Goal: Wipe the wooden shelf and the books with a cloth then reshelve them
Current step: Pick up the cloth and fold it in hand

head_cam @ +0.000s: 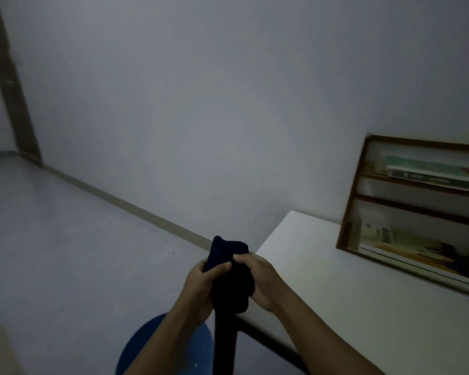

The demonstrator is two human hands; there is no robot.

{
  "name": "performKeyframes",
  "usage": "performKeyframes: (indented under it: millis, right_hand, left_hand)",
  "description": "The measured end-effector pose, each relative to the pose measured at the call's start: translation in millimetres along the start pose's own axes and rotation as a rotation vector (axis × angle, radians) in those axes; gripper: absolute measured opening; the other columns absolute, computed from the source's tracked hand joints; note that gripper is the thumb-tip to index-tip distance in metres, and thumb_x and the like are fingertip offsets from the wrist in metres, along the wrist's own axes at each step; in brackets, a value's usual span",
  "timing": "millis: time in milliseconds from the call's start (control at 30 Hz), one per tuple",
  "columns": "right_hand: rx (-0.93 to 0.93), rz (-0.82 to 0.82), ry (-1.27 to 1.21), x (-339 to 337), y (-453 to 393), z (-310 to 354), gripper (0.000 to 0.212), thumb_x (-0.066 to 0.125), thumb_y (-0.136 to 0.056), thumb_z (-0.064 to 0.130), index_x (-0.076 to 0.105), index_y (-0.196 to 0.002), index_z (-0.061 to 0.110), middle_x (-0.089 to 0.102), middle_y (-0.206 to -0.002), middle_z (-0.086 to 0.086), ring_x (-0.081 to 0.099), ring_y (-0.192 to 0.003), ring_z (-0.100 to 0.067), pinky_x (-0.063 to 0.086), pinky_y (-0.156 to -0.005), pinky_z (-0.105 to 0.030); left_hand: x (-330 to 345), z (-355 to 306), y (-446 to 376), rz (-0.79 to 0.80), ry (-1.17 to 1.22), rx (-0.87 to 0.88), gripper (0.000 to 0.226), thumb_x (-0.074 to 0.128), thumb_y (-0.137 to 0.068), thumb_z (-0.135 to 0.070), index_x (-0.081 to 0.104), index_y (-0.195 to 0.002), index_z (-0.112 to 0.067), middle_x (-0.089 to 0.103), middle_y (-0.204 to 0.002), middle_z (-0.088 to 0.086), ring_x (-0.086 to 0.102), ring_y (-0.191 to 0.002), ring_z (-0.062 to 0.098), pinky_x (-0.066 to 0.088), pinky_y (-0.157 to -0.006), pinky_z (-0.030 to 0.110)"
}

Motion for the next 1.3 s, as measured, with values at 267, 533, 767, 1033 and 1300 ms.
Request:
performKeyframes:
  millis: [267, 533, 767, 1033, 1300]
  right_hand:
    - [0.069, 0.145, 0.643, 77, -7, -91, 0.068, 0.063, -0.075, 0.004, 0.035, -0.135, 0.021, 0.051, -0.122, -0.005, 0.059, -0.102, -0.018, 0.054, -0.074, -0.025]
    - [0.246, 0.204, 0.473, 82, 2, -186, 0.051, 0.062, -0.091, 0.014, 0.044, -0.136, 0.029, 0.058, -0.123, 0.001, 0.06, -0.108, -0.021, 0.056, -0.081, -0.038]
    - [0.304, 0.073, 0.634, 51, 2, -265, 0.055, 0.062, -0.091, 0.019, 0.042, -0.14, 0.032, 0.05, -0.138, -0.005, 0.056, -0.116, -0.025, 0.055, -0.091, -0.043]
    - [0.172, 0.075, 0.954, 48, -12, -307, 0.051, 0.054, -0.096, 0.014, 0.04, -0.143, 0.029, 0.046, -0.145, -0.004, 0.051, -0.121, -0.019, 0.045, -0.09, -0.021]
    - [0.283, 0.304, 1.429, 32, -8, -325, 0.059, 0.05, -0.089, 0.057, 0.037, -0.144, 0.04, 0.018, -0.16, -0.001, 0.013, -0.145, -0.033, 0.016, -0.117, -0.048]
  left_hand:
    - [-127, 12, 62, -0.066, -0.242, -0.081, 0.049, 0.067, -0.069, -0.001, 0.061, -0.117, -0.003, 0.07, -0.104, 0.024, 0.068, -0.096, 0.039, 0.056, -0.078, 0.04]
    - [-187, 66, 91, -0.113, -0.327, -0.278, 0.03, 0.066, -0.08, -0.004, 0.067, -0.11, -0.002, 0.071, -0.102, 0.022, 0.066, -0.1, 0.04, 0.054, -0.092, 0.048]
    - [-233, 131, 100, -0.138, -0.401, -0.439, 0.041, 0.075, -0.081, -0.025, 0.061, -0.114, -0.005, 0.07, -0.107, 0.018, 0.068, -0.097, 0.033, 0.057, -0.085, 0.042]
    - [-266, 165, 90, -0.288, -0.732, -0.256, 0.022, 0.063, -0.089, -0.013, 0.046, -0.102, -0.022, 0.058, -0.103, 0.004, 0.062, -0.089, 0.024, 0.056, -0.066, 0.03]
    - [-258, 175, 75, 0.015, -1.509, -0.023, 0.051, 0.049, -0.078, -0.072, 0.062, -0.103, -0.03, 0.06, -0.114, -0.011, 0.054, -0.106, 0.007, 0.045, -0.097, 0.031]
Point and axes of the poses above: each hand's wrist, its own y-axis away from the middle knuckle, its own x-axis out of the palm, z = x × y, the point moved 6 cm from there along -y, towards the middle knuckle
